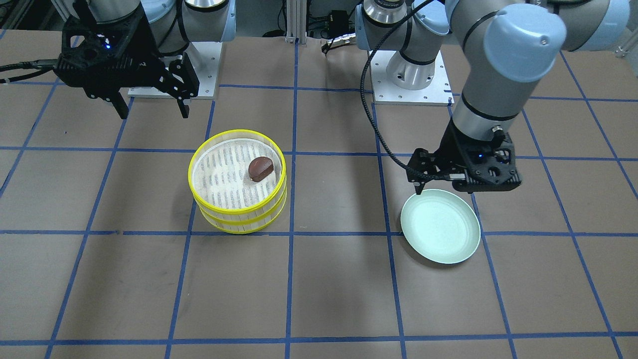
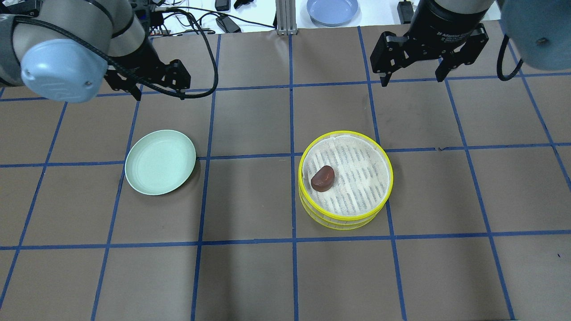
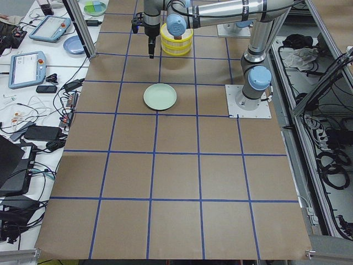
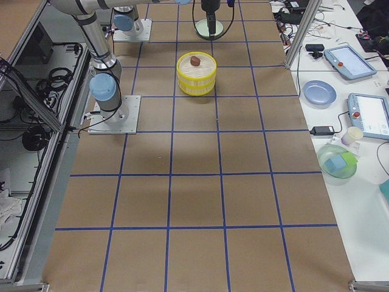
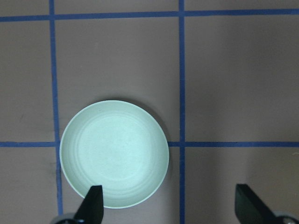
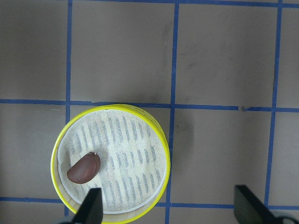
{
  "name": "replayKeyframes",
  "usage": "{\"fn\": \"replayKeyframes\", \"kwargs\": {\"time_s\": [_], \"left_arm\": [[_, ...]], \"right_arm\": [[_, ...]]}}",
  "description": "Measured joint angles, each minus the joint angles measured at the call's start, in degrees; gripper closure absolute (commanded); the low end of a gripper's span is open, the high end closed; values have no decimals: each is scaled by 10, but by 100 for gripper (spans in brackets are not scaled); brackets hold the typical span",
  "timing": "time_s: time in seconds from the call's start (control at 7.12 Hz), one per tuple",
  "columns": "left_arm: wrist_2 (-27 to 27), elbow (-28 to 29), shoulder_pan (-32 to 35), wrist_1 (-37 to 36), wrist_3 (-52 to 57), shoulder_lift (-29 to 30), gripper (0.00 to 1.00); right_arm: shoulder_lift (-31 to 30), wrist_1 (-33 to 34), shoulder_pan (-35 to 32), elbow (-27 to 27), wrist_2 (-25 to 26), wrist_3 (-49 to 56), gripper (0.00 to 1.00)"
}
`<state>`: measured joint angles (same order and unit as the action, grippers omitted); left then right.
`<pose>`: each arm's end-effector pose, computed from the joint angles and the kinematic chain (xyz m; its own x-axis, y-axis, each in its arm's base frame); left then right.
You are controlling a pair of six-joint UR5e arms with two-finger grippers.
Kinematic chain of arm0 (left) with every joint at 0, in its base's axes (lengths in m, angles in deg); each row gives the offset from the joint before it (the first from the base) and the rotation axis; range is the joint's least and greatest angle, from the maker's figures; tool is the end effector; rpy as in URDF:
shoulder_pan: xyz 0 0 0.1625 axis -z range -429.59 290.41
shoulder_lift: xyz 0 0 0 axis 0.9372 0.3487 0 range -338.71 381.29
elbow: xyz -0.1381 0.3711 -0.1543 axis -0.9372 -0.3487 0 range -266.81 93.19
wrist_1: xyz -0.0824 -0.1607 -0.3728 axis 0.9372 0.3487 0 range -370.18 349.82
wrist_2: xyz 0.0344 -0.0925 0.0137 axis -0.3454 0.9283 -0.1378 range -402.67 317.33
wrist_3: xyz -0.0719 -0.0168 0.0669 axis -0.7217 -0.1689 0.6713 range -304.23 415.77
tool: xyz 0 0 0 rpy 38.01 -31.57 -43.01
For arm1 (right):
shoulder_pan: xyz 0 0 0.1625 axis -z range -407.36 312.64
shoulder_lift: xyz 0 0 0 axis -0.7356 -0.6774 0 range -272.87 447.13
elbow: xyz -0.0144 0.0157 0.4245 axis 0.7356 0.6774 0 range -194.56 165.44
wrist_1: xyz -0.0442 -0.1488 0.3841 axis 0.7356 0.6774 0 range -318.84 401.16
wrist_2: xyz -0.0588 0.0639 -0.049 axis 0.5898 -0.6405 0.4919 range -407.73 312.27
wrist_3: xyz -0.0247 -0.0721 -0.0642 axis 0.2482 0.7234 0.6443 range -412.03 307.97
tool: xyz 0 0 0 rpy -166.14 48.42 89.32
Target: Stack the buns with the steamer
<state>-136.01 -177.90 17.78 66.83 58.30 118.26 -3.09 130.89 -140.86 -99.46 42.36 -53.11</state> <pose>-0.1023 -0.5530 0.4388 -0.9981 -0.0069 -0.0618 -0.0017 0.9965 -0.0833 0.1632 -0.4880 0.5335 -0.9991 -0.0422 0.0000 -0.0420 0.9952 -0.0881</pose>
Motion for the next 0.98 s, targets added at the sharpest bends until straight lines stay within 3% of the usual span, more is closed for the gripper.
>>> {"fn": "replayKeyframes", "kwargs": {"time_s": [0.42,0.98], "left_arm": [[-1,5,-14,75,13,-66,0],[17,-1,-11,83,14,-88,0]], "right_arm": [[0,-1,1,0,0,0,0],[0,-1,0,-1,0,0,0]]}}
